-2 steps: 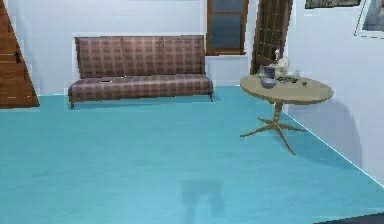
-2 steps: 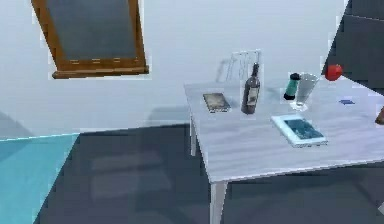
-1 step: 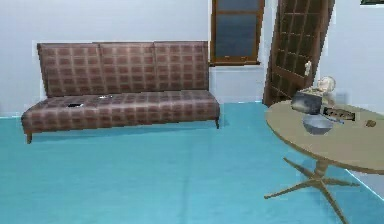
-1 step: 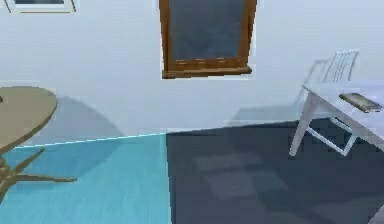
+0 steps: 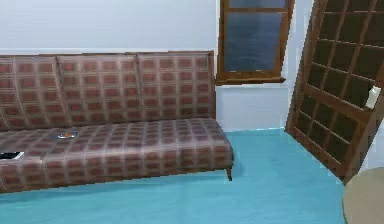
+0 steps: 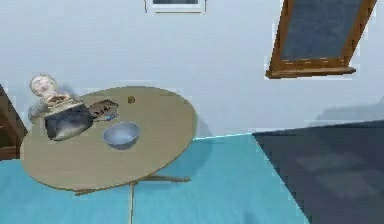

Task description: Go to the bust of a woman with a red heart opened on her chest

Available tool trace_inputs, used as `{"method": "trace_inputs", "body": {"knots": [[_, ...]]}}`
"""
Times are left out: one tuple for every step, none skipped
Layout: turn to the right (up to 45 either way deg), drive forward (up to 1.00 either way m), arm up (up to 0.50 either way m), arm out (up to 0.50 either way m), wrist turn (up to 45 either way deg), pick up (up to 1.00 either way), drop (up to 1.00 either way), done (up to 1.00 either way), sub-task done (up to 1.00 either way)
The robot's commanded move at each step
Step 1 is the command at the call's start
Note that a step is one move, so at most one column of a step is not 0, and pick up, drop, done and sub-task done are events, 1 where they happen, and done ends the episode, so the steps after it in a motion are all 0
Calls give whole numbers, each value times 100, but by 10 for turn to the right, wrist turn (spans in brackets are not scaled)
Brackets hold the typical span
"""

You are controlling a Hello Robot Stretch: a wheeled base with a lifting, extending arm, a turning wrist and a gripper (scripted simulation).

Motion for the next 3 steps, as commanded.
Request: {"method": "trace_inputs", "body": {"knots": [[120, 0, 0, 0, 0, 0, 0, 0, 0], [0, 10, 0, 0, 0, 0, 0, 0, 0], [450, 0, 0, 0, 0, 0, 0, 0, 0]]}}
